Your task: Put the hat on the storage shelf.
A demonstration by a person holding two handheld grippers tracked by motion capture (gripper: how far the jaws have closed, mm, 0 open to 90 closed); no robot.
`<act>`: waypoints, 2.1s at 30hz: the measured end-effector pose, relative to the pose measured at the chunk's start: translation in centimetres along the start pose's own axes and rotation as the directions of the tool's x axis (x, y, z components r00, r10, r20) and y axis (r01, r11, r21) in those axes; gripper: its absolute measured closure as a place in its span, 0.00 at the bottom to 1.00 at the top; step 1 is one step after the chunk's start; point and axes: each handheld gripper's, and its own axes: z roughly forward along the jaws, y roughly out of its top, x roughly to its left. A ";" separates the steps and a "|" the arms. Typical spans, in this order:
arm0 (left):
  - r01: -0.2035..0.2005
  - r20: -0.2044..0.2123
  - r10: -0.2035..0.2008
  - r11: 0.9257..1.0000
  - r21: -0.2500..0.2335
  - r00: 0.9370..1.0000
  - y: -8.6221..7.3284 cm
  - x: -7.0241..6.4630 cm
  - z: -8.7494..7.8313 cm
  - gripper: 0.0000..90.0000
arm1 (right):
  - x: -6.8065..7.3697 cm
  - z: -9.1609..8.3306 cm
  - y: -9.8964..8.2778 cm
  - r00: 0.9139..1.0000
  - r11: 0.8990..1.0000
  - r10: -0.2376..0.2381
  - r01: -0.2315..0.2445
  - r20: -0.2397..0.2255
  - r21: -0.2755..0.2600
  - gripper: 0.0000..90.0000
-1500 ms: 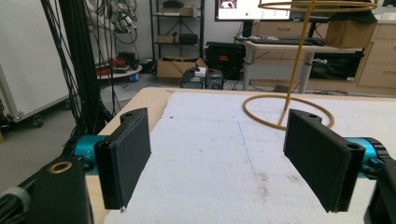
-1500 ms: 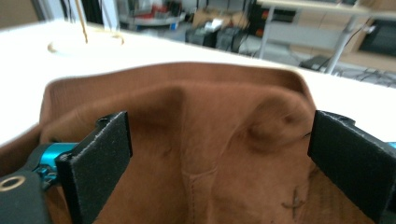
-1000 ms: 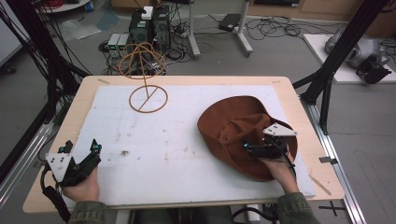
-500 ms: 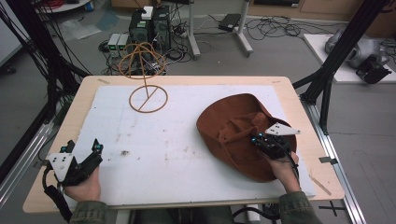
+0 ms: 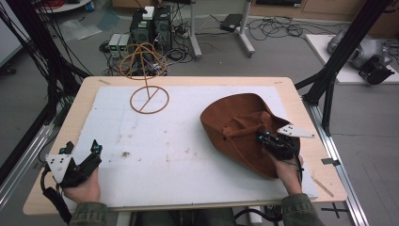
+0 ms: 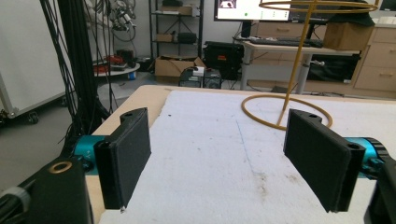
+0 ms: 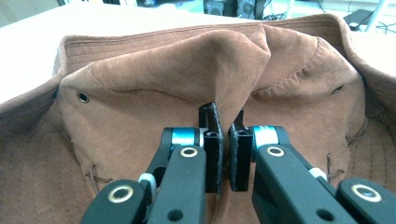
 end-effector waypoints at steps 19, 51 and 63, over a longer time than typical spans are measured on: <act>0.024 0.007 -0.024 1.000 0.000 1.000 0.0 0.0 0.1 0.26 | 1.4 -3.1 1.3 1.000 0.908 0.007 -0.009 -0.006 -0.420 0.97; 0.054 0.055 -0.054 0.999 -0.005 0.997 -0.2 -0.4 0.6 0.26 | 8.7 7.6 15.6 0.992 0.867 -0.055 -0.011 -0.117 -0.498 0.97; 0.066 0.062 -0.067 0.998 0.005 0.996 -0.6 -0.3 0.0 0.26 | 15.1 13.8 21.5 0.976 0.878 -0.122 0.020 -0.183 -0.479 0.97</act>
